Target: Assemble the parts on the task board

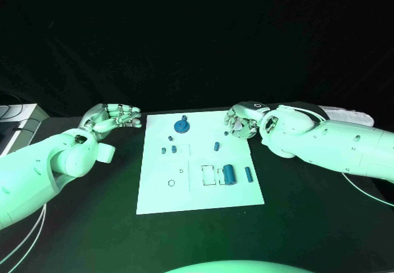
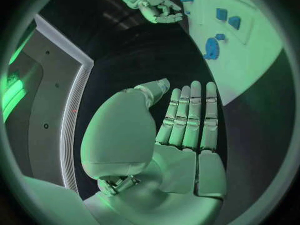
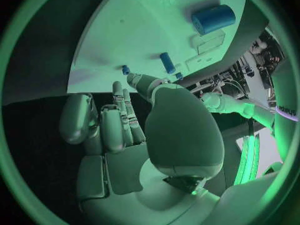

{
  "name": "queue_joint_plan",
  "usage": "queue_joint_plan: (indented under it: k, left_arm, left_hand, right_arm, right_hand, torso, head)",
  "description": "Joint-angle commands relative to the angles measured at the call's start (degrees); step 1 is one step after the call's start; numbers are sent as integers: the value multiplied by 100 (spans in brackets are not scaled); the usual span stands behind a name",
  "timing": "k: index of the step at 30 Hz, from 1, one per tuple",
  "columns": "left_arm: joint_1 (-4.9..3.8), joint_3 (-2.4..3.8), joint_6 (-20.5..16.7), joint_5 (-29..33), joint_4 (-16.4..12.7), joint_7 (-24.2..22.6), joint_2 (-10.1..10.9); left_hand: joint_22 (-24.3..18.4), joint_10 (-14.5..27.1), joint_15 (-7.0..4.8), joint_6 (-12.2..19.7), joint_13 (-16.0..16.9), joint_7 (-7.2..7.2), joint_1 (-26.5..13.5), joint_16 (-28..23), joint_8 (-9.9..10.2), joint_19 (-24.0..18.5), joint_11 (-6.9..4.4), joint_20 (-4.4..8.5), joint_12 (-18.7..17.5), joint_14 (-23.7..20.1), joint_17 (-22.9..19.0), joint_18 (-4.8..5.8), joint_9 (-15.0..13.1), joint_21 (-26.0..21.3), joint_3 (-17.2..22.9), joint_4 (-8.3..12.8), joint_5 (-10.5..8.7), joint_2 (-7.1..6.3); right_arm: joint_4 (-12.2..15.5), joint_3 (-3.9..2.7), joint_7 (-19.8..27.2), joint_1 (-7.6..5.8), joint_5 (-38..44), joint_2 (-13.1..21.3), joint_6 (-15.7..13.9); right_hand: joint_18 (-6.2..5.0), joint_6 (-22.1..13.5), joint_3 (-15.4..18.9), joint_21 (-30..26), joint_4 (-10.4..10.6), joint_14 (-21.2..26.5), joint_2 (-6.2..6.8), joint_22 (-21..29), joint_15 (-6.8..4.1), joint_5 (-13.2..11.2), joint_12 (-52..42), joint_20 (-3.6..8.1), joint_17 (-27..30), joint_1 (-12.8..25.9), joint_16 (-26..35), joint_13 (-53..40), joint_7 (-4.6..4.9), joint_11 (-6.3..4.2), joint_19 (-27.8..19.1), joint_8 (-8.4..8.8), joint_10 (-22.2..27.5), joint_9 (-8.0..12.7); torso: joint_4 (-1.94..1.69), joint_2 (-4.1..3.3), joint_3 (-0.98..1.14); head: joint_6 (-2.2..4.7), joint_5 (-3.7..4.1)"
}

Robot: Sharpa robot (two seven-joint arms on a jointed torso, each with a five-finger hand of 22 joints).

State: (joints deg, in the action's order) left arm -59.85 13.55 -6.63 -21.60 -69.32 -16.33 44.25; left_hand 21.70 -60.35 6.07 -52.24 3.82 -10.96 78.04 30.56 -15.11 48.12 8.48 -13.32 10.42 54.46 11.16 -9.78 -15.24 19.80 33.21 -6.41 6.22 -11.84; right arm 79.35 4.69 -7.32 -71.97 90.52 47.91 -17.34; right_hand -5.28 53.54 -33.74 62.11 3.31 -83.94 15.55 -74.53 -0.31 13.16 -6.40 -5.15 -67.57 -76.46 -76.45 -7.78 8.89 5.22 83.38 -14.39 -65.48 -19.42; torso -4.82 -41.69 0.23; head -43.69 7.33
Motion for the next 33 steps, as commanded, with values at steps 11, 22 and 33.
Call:
queue_joint_plan:
  k: [11,22,33]
  left_arm:
    - [213,107,170,1009,-561,-598,294]
    - [228,120,103,1002,-624,-585,344]
    - [229,122,58,999,-611,-557,349]
  left_hand:
    - [-161,-123,30,-48,-12,-41,72,-473,-11,123,20,-10,-262,100,12,-59,5,-196,-23,-24,9,-9]
    - [-186,-109,39,-51,-11,-57,76,-537,-9,134,33,-14,-308,113,19,-58,8,-227,-31,-22,9,-10]
    - [-195,-106,42,-52,-10,-69,83,-562,-6,141,40,-15,-324,122,23,-58,10,-239,-33,-16,9,-10]
  right_arm:
    - [-69,21,-612,94,1026,-156,203]
    - [-147,44,-553,176,950,-286,312]
    - [-165,51,-475,220,825,-369,220]
  right_hand:
    - [18,-55,71,-58,28,-176,83,7,68,-60,100,-49,18,-8,-37,79,6,21,-2,74,130,22]
    - [37,89,23,81,68,-180,-4,-80,57,-33,75,-52,43,-45,-53,127,-10,-1,34,51,-14,1]
    - [49,229,-41,168,117,-186,-69,-139,42,-1,61,-44,44,-48,-82,174,-19,-21,58,24,-160,-24]
  torso:
    - [3,-1,-4]
    - [1,-3,3]
    - [7,-11,13]
  head:
    - [-31,-7]
    - [-51,-3]
    - [-60,-22]
